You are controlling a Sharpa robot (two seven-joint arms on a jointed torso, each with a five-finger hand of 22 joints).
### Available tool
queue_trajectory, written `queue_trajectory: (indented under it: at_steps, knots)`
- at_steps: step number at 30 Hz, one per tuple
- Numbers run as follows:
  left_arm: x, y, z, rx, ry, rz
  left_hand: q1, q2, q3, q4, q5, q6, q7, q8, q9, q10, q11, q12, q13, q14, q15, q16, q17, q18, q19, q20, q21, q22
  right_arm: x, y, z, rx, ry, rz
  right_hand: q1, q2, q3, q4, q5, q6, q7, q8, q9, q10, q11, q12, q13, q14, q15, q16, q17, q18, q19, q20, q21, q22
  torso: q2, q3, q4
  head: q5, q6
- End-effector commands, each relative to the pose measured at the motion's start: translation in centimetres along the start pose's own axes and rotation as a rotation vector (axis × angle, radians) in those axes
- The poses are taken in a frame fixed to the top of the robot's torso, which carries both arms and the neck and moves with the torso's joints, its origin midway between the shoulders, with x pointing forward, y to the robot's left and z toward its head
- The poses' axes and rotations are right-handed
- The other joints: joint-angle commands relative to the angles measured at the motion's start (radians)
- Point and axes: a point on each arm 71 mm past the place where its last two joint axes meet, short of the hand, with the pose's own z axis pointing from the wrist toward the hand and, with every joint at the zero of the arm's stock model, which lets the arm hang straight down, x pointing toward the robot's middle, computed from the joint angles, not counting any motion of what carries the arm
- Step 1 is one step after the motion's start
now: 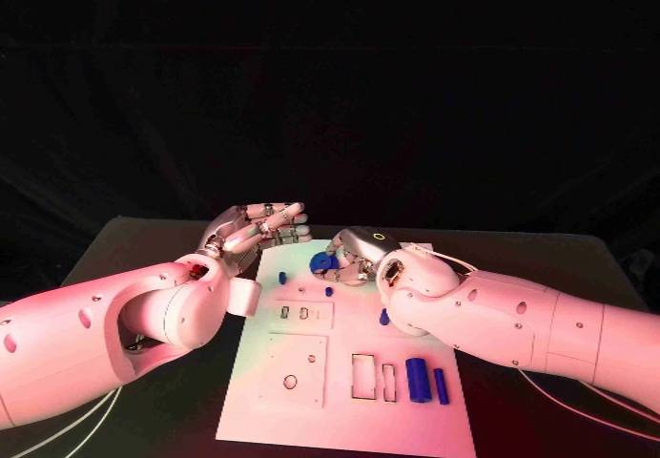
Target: Assemble the parts on the task board
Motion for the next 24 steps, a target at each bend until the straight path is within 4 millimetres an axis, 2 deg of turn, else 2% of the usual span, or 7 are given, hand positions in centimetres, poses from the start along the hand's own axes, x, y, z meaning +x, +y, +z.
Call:
queue_trajectory:
  at_steps: [1,10,17,22,24]
  knots:
    - [0.2,-0.1,0.0,0.008,0.018,-0.003,0.001,0.008,0.000,-0.006,0.000,-0.001,0.012,-0.006,-0.001,0.000,0.007,-0.006,0.001,0.001,0.004,-0.007,-0.002,0.011,-0.005,0.004,0.004,-0.001,0.6,-0.3,0.0,0.014,0.055,0.010,-0.009,0.002,-0.007,0.005,0.002,0.004,0.001,-0.008,0.000,0.044,0.001,0.006,0.193,0.106,0.001,0.004,0.263,-0.005,0.045,-0.002,0.001,0.172,0.000,-0.0008,0.0017,-0.001,0.000]
    - [0.0,-0.1,0.0,0.009,0.014,-0.001,0.001,0.008,0.000,-0.006,0.000,-0.001,0.012,-0.007,-0.001,0.000,0.007,-0.006,0.001,0.001,0.004,-0.007,-0.002,0.011,-0.005,0.004,0.004,-0.001,0.6,-1.0,-0.2,0.042,0.067,-0.004,-0.002,0.002,-0.012,0.003,0.001,0.001,0.002,-0.012,-0.001,0.047,0.001,0.009,0.196,0.106,0.002,0.004,0.263,-0.006,0.048,-0.002,0.005,0.176,0.001,-0.0005,-0.0015,-0.001,0.002]
    - [0.0,-0.1,0.1,0.010,0.013,-0.001,0.001,0.008,0.000,-0.006,0.000,-0.001,0.012,-0.007,-0.001,0.000,0.007,-0.007,0.001,0.001,0.004,-0.008,-0.002,0.011,-0.005,0.004,0.004,-0.001,0.3,-1.1,-0.5,0.039,0.049,-0.009,0.012,0.005,-0.015,-0.002,0.006,0.003,0.002,-0.015,0.000,0.047,0.002,0.010,0.197,0.106,0.003,0.004,0.263,-0.007,0.050,-0.001,0.006,0.178,-0.001,-0.0002,-0.0005,-0.003,-0.001]
    - [-0.1,-0.1,0.1,0.010,0.012,0.000,0.001,0.008,0.000,-0.006,0.000,-0.001,0.012,-0.007,-0.001,0.000,0.007,-0.007,0.001,0.001,0.004,-0.008,-0.002,0.011,-0.005,0.004,0.004,-0.001,-0.6,-1.5,-1.4,0.029,-0.012,0.003,0.030,0.016,-0.017,-0.008,0.024,0.009,0.001,-0.018,0.001,0.050,0.001,0.013,0.200,0.106,0.002,0.004,0.263,-0.007,0.051,-0.001,0.008,0.181,-0.001,-0.0003,0.0003,-0.005,0.000]
    - [-0.2,-0.1,0.1,0.010,0.010,0.000,0.001,0.008,0.000,-0.006,0.000,-0.001,0.012,-0.007,-0.001,0.000,0.007,-0.007,0.001,0.001,0.004,-0.008,-0.002,0.011,-0.005,0.004,0.004,-0.001,-1.4,-1.8,-2.1,0.021,-0.044,0.017,0.046,0.020,-0.016,-0.016,0.031,0.010,0.001,-0.021,0.002,0.051,0.001,0.014,0.201,0.106,0.002,0.004,0.263,-0.007,0.052,-0.001,0.008,0.182,-0.003,-0.0001,-0.0018,-0.004,0.001]
